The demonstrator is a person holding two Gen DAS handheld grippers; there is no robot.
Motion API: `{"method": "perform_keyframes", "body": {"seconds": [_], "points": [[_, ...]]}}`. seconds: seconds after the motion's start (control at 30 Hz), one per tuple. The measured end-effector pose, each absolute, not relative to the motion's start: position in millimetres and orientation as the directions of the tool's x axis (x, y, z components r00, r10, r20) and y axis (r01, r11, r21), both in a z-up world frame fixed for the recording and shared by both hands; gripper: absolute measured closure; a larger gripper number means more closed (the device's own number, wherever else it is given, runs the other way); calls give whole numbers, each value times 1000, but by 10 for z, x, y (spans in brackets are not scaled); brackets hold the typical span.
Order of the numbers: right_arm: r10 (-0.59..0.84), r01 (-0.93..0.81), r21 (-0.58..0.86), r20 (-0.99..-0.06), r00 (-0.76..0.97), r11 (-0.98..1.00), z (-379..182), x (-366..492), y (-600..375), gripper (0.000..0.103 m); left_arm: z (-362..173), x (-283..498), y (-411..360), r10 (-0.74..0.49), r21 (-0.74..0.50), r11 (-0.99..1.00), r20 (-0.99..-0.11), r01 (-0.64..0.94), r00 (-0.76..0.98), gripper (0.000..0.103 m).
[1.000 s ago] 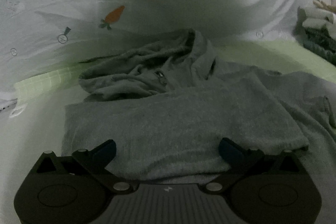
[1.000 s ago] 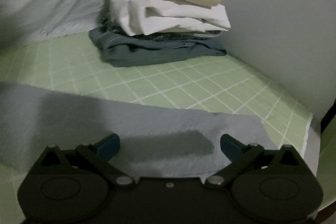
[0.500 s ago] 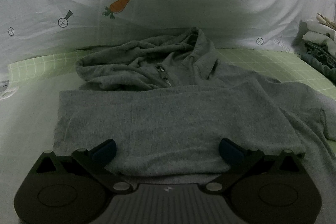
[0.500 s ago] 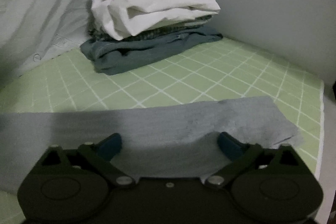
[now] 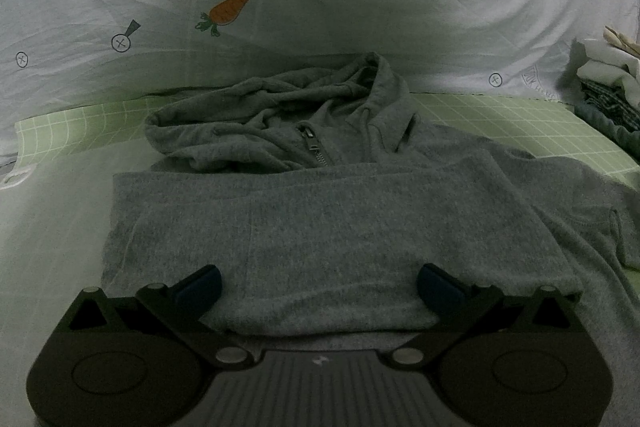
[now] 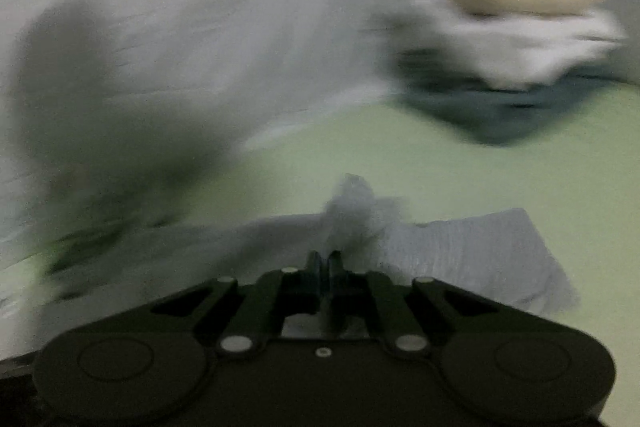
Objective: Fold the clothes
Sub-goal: 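Grasp the outstretched grey sleeve with the right tool, then fold the grey sleeve over the hoodie body and open the right tool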
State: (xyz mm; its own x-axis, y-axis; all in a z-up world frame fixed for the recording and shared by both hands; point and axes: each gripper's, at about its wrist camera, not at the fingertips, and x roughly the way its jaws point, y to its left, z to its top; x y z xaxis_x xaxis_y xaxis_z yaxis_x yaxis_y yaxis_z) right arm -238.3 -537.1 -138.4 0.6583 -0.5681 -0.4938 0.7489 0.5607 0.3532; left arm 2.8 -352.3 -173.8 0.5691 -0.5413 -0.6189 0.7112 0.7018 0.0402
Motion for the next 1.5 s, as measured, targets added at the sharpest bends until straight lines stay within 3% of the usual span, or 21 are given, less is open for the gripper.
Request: {"method": "perform_keyframes", "body": {"seconds": [0.1, 0.23, 0.27, 0.3, 0.4, 0.47, 0.6, 0.8, 0.97, 1.13, 1.27, 1.3, 1.4, 1.47, 1.5], "points": [[-418, 641, 401, -515, 748, 654, -1447, -1909, -5088, 98, -1738, 30, -3521, -541, 42, 701, -620, 712, 569, 0], [-412, 651, 251, -602, 685, 716, -1617, -1618, -4847, 90, -1737, 30, -3513, -539, 44, 699, -622, 713, 567, 0], [-408, 648, 260, -597, 690, 716, -1576, -1656, -4839, 72, -1737, 32, -3515, -539, 44, 700, -623, 713, 567, 0], [-404, 644, 268, -593, 696, 716, -1535, -1695, -4831, 48, -1736, 34, -3517, -539, 44, 700, -623, 713, 567, 0], [-440, 646, 238, -560, 702, 725, -1396, -1873, -4757, 15, -1736, 37, -3516, -540, 42, 700, -623, 713, 566, 0], [-515, 679, 161, -534, 670, 716, -1344, -2028, -4690, 0, -1735, 34, -3520, -539, 43, 700, -624, 713, 567, 0], [-618, 768, 66, -553, 560, 637, -1464, -2340, -4714, 0, -1728, 9, -3544, -527, 61, 703, -625, 709, 576, 0], [-653, 856, 74, -614, 444, 512, -1697, -2600, -4953, 0, -1529, -126, -3505, -428, 102, 773, -645, 626, 633, 0], [-666, 873, 57, -623, 410, 484, -1799, -2654, -5003, 0, -1209, -408, -3453, -488, -15, 794, -613, 608, 622, 0], [-678, 879, 6, -634, 372, 477, -1832, -2605, -4994, 0, -1151, -750, -3803, -595, 3, 670, -595, 743, 539, 0], [-675, 877, 11, -634, 378, 481, -1835, -2603, -5009, 0, -1180, -901, -4077, -679, -59, 570, -596, 820, 429, 3], [-674, 876, 12, -634, 379, 482, -1835, -2605, -5011, 0, -1193, -925, -4145, -697, -80, 545, -596, 835, 398, 5], [-674, 876, 12, -634, 380, 482, -1837, -2604, -5009, 0, -1271, -983, -4352, -730, -117, 475, -605, 872, 317, 31], [-674, 876, 11, -634, 380, 483, -1839, -2603, -5007, 0, -1350, -994, -4473, -724, -125, 454, -629, 882, 283, 59], [-674, 876, 12, -634, 380, 483, -1840, -2603, -5007, 0, -1388, -992, -4515, -717, -127, 450, -641, 884, 273, 67]]}}
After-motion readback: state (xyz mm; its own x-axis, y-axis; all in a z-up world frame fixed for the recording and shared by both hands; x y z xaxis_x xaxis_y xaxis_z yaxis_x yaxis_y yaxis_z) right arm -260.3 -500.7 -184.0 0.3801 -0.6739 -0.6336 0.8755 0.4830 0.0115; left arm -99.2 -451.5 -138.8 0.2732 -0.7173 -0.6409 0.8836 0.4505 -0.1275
